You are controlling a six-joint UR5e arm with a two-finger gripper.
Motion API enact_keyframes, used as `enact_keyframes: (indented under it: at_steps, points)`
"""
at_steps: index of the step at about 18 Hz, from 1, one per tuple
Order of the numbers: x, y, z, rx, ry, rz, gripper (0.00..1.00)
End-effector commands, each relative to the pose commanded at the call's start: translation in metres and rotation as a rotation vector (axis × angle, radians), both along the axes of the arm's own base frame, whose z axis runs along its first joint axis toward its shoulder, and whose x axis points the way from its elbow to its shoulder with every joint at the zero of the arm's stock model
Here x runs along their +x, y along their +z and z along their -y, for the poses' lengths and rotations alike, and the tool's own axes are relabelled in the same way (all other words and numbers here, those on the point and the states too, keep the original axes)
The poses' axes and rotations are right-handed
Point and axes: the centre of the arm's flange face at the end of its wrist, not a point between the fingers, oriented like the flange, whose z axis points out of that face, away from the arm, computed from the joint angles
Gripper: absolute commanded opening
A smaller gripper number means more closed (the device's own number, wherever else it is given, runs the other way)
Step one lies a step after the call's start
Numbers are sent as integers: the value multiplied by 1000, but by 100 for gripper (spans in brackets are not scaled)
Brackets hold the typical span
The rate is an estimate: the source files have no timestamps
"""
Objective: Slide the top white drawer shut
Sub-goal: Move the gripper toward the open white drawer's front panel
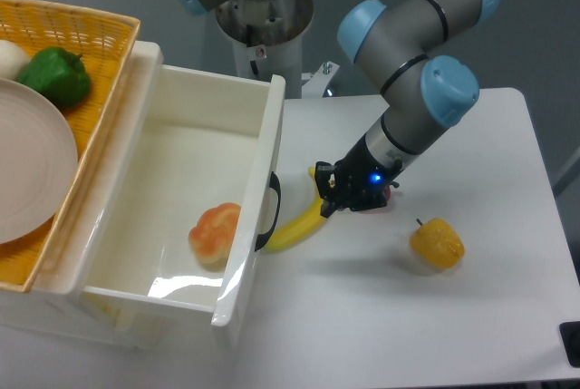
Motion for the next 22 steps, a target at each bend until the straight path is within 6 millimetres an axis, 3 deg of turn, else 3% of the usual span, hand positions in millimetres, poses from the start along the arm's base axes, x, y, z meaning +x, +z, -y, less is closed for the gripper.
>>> enact_keyframes:
  at_steps: [22]
  points:
    - [32, 12, -20, 25, -31, 53, 15]
